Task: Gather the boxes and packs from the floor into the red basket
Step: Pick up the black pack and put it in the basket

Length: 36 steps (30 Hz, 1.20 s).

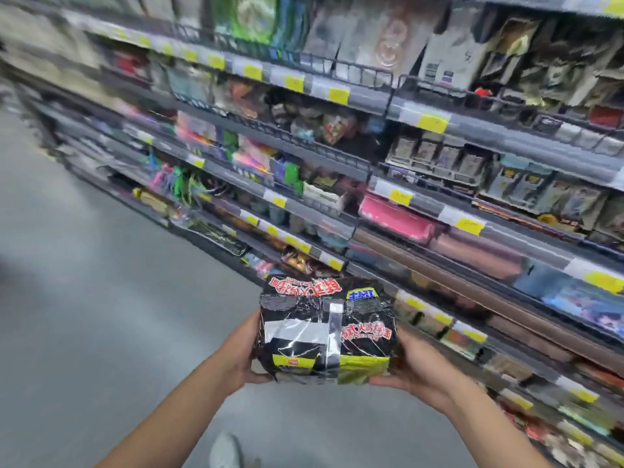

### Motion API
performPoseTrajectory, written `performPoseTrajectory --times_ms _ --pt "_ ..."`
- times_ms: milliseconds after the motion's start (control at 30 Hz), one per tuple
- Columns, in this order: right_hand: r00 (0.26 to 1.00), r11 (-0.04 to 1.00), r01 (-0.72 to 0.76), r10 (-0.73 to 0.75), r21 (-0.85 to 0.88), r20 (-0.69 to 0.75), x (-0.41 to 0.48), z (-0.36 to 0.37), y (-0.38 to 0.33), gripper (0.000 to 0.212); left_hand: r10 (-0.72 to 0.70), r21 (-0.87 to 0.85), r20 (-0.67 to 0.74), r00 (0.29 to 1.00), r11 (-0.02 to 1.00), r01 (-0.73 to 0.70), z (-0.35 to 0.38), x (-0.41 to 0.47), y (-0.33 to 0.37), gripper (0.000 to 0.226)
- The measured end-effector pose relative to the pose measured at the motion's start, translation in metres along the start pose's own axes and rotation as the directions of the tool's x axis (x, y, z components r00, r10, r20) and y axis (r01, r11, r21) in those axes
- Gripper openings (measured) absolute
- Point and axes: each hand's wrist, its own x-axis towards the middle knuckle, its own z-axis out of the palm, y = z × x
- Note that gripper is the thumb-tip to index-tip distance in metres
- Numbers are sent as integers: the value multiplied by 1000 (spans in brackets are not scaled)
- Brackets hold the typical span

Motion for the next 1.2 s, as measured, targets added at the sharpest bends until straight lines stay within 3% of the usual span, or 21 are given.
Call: performPoseTrajectory --times_ms 267,533,700,867,1200 --pt "966 974 -50 104 -223 238 92 201 -29 25 53 -201 -247 968 974 -104 -186 -25 3 42" --pt "908 920 -47 201 -388 367 148 419 -17 25 61 -283 -383 922 942 -180 -386 -39 -4 29" --pt "868 890 -10 234 -456 438 174 517 -27 25 37 -335 -431 901 921 -198 -470 -38 5 43" --pt "846 861 18 258 -508 467 223 594 -44 25 38 -393 -460 887 887 -241 -532 -19 26 36" --pt "762 811 52 345 -582 549 348 767 -105 24 -42 -488 -553 832 826 -283 -671 34 111 48"
